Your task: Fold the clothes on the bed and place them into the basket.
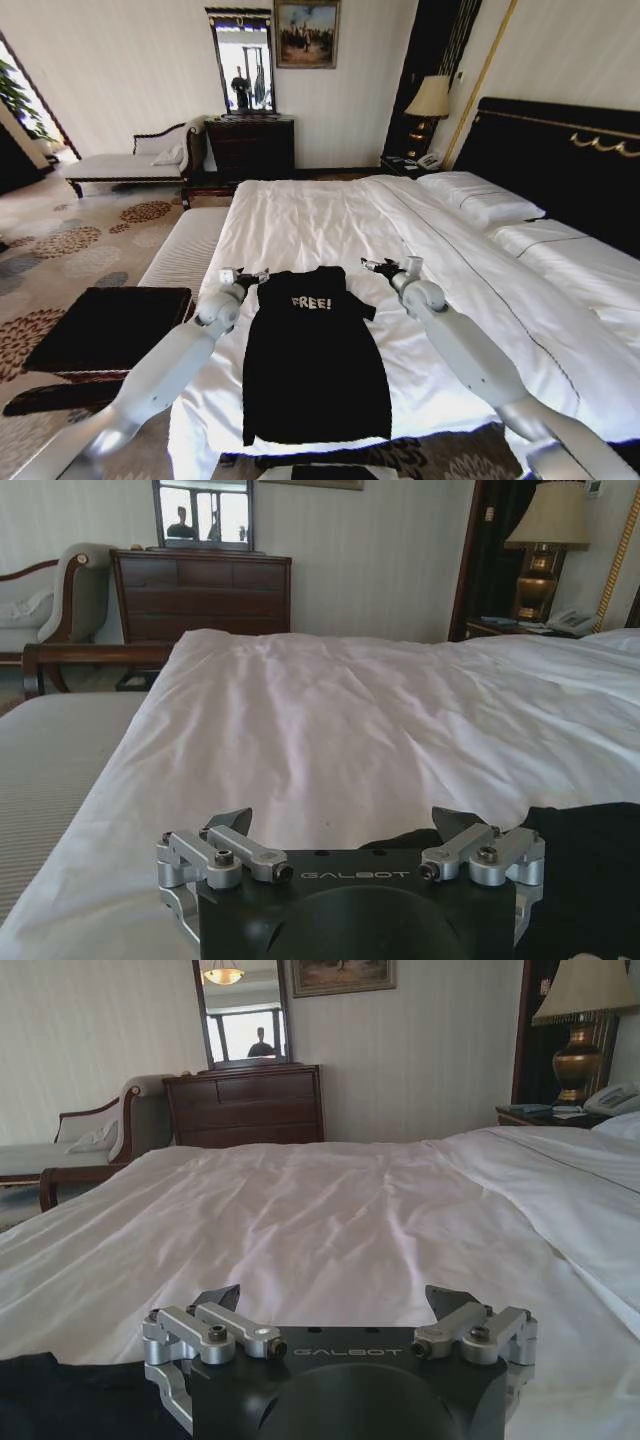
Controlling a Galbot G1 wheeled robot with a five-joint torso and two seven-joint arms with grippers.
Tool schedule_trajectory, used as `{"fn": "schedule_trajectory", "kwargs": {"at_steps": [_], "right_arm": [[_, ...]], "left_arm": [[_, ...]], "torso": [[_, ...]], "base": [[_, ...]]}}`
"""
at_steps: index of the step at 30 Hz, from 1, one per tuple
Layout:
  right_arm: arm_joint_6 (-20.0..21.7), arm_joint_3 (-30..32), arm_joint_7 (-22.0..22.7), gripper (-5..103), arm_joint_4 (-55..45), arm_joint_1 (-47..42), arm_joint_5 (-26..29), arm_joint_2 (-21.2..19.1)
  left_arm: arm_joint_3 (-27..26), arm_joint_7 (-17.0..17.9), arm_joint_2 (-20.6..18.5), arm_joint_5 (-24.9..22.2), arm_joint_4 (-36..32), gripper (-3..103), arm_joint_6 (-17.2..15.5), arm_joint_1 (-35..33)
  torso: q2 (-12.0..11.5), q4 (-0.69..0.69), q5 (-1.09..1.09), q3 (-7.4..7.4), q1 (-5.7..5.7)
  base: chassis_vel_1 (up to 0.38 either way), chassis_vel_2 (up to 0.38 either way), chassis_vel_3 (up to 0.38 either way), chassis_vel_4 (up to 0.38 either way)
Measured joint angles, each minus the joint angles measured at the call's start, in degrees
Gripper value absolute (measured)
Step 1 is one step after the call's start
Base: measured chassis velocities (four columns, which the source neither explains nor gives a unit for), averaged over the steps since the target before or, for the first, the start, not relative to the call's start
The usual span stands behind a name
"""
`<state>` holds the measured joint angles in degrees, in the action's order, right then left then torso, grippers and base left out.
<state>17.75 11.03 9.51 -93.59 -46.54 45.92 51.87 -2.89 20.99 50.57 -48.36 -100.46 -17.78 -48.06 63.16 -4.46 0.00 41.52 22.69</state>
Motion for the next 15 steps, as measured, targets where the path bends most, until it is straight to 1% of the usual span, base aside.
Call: {"fn": "schedule_trajectory", "kwargs": {"at_steps": [1, 2, 5, 6, 7, 8, 9, 10, 12, 13, 14, 15], "right_arm": [[-0.8, 2.3, -0.5, 100, -1.8, -3.3, -1.8, -0.5], [-0.8, 2.3, -0.5, 100, -1.8, -3.3, -1.8, -0.5], [-2.0, 8.0, -1.3, 100, -6.3, -10.3, -4.0, -1.0], [-2.4, 10.6, -1.6, 100, -8.4, -13.7, -4.9, -0.8], [-2.7, 12.0, -1.9, 100, -9.6, -15.5, -5.5, -0.7], [-2.7, 12.0, -1.9, 100, -9.6, -15.5, -5.5, -0.7], [-3.2, 14.0, -2.3, 100, -11.2, -18.0, -6.6, -0.3], [-4.0, 16.8, -3.0, 100, -13.5, -22.8, -7.8, 0.2], [-5.3, 20.4, -4.3, 100, -16.6, -28.8, -9.7, 1.3], [-5.7, 21.5, -4.6, 100, -17.5, -30.5, -10.3, 1.6], [-5.7, 21.5, -4.6, 100, -17.5, -30.5, -10.3, 1.6], [-6.6, 24.2, -5.5, 100, -19.8, -34.5, -11.8, 2.4]], "left_arm": [[-1.6, -0.7, -1.2, 1.9, -2.6, 100, 0.9, -3.8], [-1.6, -0.7, -1.2, 1.9, -2.6, 100, 0.9, -3.8], [-6.0, -1.8, -2.2, 5.1, -7.9, 100, 2.7, -12.1], [-9.1, -2.3, -1.6, 6.1, -10.2, 100, 3.3, -16.7], [-10.2, -2.4, -1.3, 6.5, -10.8, 100, 3.6, -18.2], [-10.2, -2.4, -1.3, 6.5, -10.8, 100, 3.6, -18.2], [-12.2, -2.8, -0.7, 7.6, -12.0, 100, 4.1, -21.2], [-14.9, -3.5, 0.1, 9.4, -13.6, 100, 5.0, -25.6], [-18.1, -4.8, 1.5, 11.4, -15.4, 100, 6.1, -31.7], [-19.1, -5.3, 2.1, 12.1, -15.8, 100, 6.4, -33.3], [-19.1, -5.3, 2.1, 12.1, -15.8, 100, 6.4, -33.3], [-21.3, -6.6, 3.5, 14.0, -17.0, 100, 7.2, -37.0]], "torso": [[0.0, 0.0, 0.01, 0.0, 0.0], [0.0, 0.0, 0.01, 0.0, 0.0], [0.0, -0.01, -0.01, -0.01, -0.02], [0.0, -0.01, 0.01, -0.01, -0.02], [0.0, -0.02, 0.01, -0.01, -0.02], [0.0, -0.02, 0.01, -0.01, -0.02], [0.0, 0.0, -0.02, -0.01, -0.01], [0.0, -0.01, 0.0, -0.01, 0.0], [0.0, -0.01, 0.02, 0.0, 0.0], [0.0, -0.01, 0.01, 0.0, 0.0], [0.0, -0.01, 0.01, 0.0, 0.0], [0.0, -0.01, 0.01, -0.01, -0.01]], "base": [[0.0, 0.0, 0.0, 0.0], [0.0, 0.0, 0.0, 0.0], [0.0, 0.0, 0.0, 0.0], [0.0, 0.0, 0.0, 0.0], [0.0, 0.0, 0.0, 0.0], [0.0, 0.0, 0.0, 0.0], [0.0, 0.0, 0.0, 0.0], [0.0, 0.0, 0.0, 0.0], [0.0, 0.0, 0.0, 0.0], [0.0, 0.0, 0.0, 0.0], [0.0, 0.0, 0.0, 0.0], [0.0, 0.0, 0.0, 0.0]]}}
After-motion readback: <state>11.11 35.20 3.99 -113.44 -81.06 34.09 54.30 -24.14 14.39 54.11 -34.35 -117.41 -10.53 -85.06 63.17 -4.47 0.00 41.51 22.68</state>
